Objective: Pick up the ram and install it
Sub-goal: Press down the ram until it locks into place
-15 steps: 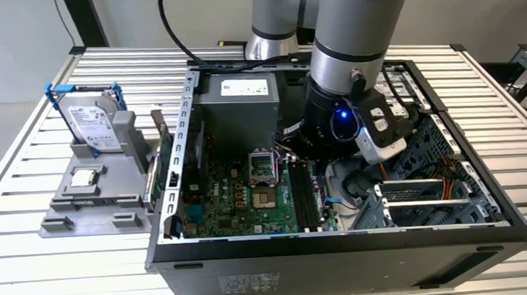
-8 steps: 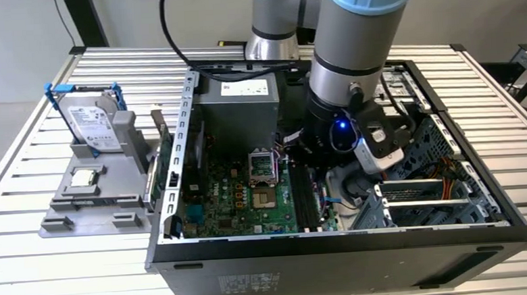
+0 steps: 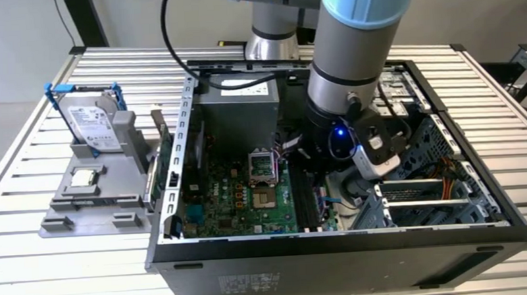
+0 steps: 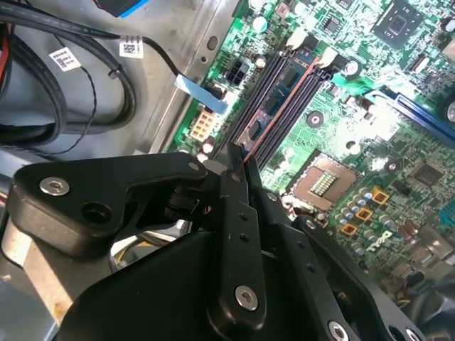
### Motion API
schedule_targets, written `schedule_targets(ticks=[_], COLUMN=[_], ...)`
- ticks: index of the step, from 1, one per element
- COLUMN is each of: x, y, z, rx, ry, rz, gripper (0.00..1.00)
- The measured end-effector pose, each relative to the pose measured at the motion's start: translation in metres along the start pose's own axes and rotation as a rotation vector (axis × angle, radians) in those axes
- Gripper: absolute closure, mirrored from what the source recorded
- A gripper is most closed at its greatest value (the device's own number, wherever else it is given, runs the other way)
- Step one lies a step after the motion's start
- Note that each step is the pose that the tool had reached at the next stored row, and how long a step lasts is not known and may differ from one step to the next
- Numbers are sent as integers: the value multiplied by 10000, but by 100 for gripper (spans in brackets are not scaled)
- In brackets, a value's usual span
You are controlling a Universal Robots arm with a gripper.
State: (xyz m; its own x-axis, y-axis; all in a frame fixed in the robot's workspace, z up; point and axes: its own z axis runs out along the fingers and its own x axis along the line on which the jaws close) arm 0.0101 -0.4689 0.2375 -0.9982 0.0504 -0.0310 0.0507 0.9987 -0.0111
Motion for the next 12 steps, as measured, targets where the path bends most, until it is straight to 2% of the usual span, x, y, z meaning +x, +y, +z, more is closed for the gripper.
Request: schedule_targets(ticks=[7, 12], x=[5, 4], y=[7, 31], z=[96, 136], rx=[2, 2], ry=[50, 100], rz=[-44, -69], gripper=[100, 100])
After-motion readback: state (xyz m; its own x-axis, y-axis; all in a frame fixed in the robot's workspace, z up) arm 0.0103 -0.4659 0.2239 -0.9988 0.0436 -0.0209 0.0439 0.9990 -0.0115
